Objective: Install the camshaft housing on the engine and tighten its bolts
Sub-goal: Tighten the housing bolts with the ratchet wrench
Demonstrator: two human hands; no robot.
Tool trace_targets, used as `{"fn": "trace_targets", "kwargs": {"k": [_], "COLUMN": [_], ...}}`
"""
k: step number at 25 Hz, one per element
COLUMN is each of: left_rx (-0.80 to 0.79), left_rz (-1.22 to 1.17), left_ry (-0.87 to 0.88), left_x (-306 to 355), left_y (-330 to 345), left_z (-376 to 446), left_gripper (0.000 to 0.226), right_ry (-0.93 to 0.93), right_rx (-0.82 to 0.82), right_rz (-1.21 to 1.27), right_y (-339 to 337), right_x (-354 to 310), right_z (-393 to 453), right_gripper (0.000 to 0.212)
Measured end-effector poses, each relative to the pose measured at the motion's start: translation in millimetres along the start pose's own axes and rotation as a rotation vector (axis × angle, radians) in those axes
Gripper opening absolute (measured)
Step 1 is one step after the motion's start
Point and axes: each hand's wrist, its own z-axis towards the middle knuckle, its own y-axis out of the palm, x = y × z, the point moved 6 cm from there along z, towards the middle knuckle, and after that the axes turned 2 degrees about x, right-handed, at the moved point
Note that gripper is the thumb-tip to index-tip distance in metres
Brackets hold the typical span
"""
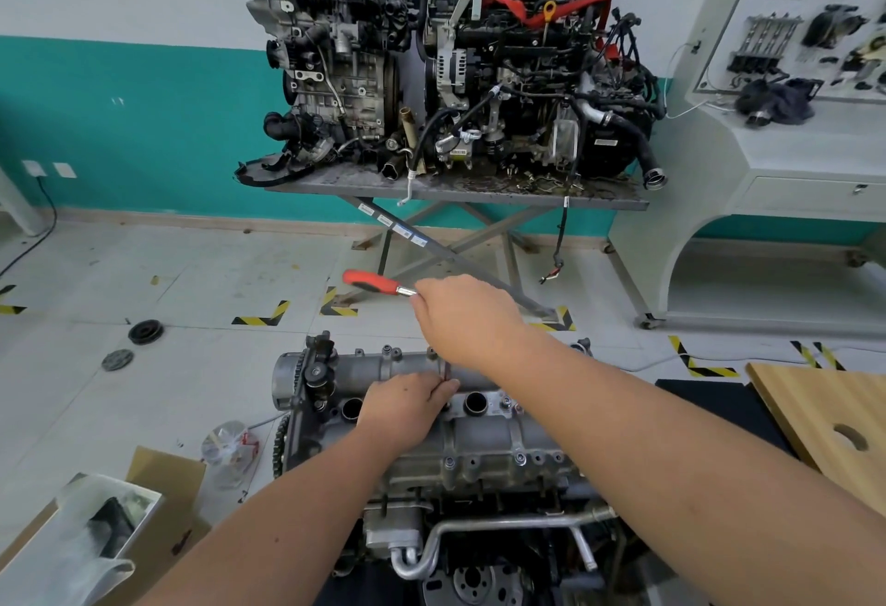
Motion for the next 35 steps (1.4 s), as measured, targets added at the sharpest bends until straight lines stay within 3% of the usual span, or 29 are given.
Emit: {"fn": "trace_targets", "kwargs": {"k": [3, 5, 7, 9, 11, 12, 17, 19, 21, 24, 26, 29, 31, 32, 35], "left_rx": [0.007, 0.011, 0.007, 0.007, 0.008, 0.012, -0.016, 0.035, 0.024, 0.001, 0.006, 0.009, 0.008, 0.011, 0.025], "left_rz": [0.024, 0.025, 0.028, 0.03, 0.035, 0.044, 0.058, 0.014, 0.019, 0.027, 0.024, 0.007, 0.026, 0.036, 0.045], "left_ry": [0.008, 0.021, 0.038, 0.036, 0.028, 0.024, -0.036, -0.043, -0.009, -0.011, -0.002, 0.006, 0.007, 0.005, 0.01], "left_x": [0.5, 1.2, 2.9, 5.1, 5.1, 4.5, 6.8, 7.6, 7.1, 1.0, 1.1, 0.5, -0.6, 0.1, 1.7], "left_y": [-1.3, -2.2, -3.1, -3.9, -5.2, -6.1, -4.0, -7.4, -6.6, -5.9, -3.5, -0.8, -0.6, -1.0, -3.4], "left_z": [0.2, 0.4, -0.8, -2.0, -2.0, -2.2, -1.4, 0.0, -1.1, -1.8, 0.3, 0.6, 0.6, 0.1, -0.9], "left_gripper": [0.045, 0.043, 0.045, 0.046, 0.046, 0.045, 0.018, 0.017, 0.032, 0.04, 0.039, 0.037, 0.038, 0.039, 0.04], "right_ry": [0.39, 0.585, 0.695, 0.719, 0.619, 0.539, -0.175, -0.246, -0.235, -0.145, -0.12, -0.087, 0.023, 0.126, 0.55], "right_rx": [-0.192, -0.225, -0.118, 0.048, 0.178, 0.237, 0.709, 0.684, 0.61, 0.318, 0.147, 0.038, -0.076, -0.142, -0.294], "right_rz": [0.761, 1.304, 1.812, 2.067, 1.974, 1.788, 0.456, 0.122, -0.092, -0.225, -0.233, -0.156, 0.026, 0.255, 1.441], "right_y": [9.9, 22.9, 30.9, 42.0, 47.3, 46.5, 20.4, 16.1, 9.0, 6.1, 4.0, -3.5, 0.5, 5.2, 23.6], "right_x": [14.5, 13.8, 12.8, 18.0, 20.0, 19.7, -3.9, -8.9, -9.8, -8.8, -8.4, -10.2, -5.1, 1.1, 1.4], "right_z": [-2.1, -13.8, -21.8, -23.7, -27.4, -30.4, -44.0, -37.9, -30.9, -19.6, -11.7, -0.4, 4.2, 4.6, -13.8], "right_gripper": [0.019, 0.013, 0.008, 0.023, 0.02, 0.013, 0.028, 0.033, 0.031, 0.049, 0.052, 0.039, 0.033, 0.029, 0.012]}}
